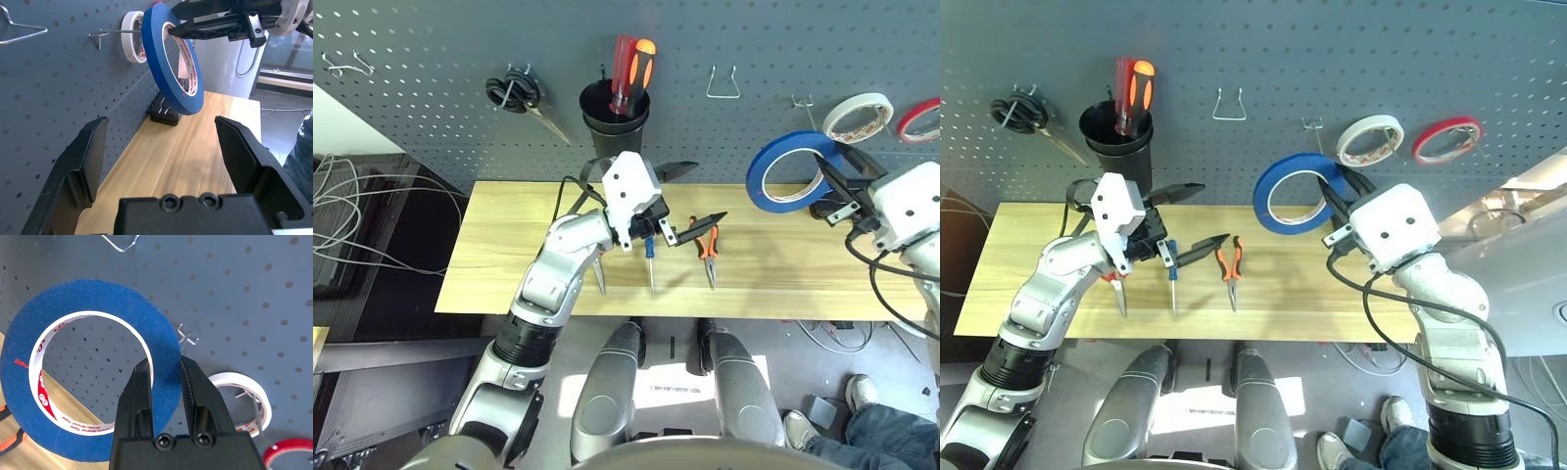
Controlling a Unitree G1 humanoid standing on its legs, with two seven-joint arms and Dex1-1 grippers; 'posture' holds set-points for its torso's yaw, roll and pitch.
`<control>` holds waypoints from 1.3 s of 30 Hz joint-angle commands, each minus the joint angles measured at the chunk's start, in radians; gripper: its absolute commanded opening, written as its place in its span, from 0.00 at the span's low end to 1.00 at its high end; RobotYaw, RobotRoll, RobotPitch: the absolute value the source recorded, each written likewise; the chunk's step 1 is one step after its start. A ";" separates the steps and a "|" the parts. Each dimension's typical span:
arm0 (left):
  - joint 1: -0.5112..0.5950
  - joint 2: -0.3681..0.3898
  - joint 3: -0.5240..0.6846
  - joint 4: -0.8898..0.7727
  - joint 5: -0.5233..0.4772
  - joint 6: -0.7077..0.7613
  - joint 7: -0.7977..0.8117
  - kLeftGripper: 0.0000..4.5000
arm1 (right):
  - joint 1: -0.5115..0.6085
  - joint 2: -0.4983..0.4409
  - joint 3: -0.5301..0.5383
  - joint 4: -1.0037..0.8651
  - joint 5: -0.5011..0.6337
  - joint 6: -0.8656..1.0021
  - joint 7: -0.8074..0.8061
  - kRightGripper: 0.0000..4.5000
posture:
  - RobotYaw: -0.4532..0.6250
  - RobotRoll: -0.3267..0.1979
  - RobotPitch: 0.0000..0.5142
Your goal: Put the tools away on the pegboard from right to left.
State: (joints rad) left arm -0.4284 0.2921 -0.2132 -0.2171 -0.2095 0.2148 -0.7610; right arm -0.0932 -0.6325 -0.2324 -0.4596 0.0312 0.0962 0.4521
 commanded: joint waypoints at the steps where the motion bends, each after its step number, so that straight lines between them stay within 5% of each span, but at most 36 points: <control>1: 0.003 -0.003 -0.017 -0.019 -0.018 0.005 -0.011 1.00 | -0.014 0.003 -0.039 -0.018 0.009 -0.001 -0.021 0.16 | 0.43 0.62 0.70; 18: -0.025 0.003 -0.023 -0.013 -0.009 0.029 0.010 1.00 | -0.127 -0.001 -0.048 0.115 -0.071 0.047 -0.124 0.16 | 0.45 0.62 0.69; 32: -0.041 0.013 -0.049 -0.025 -0.014 0.038 0.004 1.00 | -0.267 0.081 0.065 0.359 -0.132 -0.010 -0.193 0.16 | 0.49 0.62 0.68; 33: -0.041 0.014 -0.051 -0.026 -0.014 0.041 0.004 1.00 | -0.258 0.083 0.065 0.351 -0.127 -0.007 -0.188 0.32 | 0.49 0.62 0.68; 39: -0.043 0.035 -0.057 -0.024 -0.002 0.038 -0.006 1.00 | -0.111 0.092 0.062 0.251 -0.071 0.063 -0.124 0.76 | 0.49 0.62 0.69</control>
State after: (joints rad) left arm -0.4838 0.3209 -0.2514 -0.2265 -0.2239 0.2520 -0.7560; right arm -0.2392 -0.5459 -0.1737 -0.1831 -0.0560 0.1353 0.3073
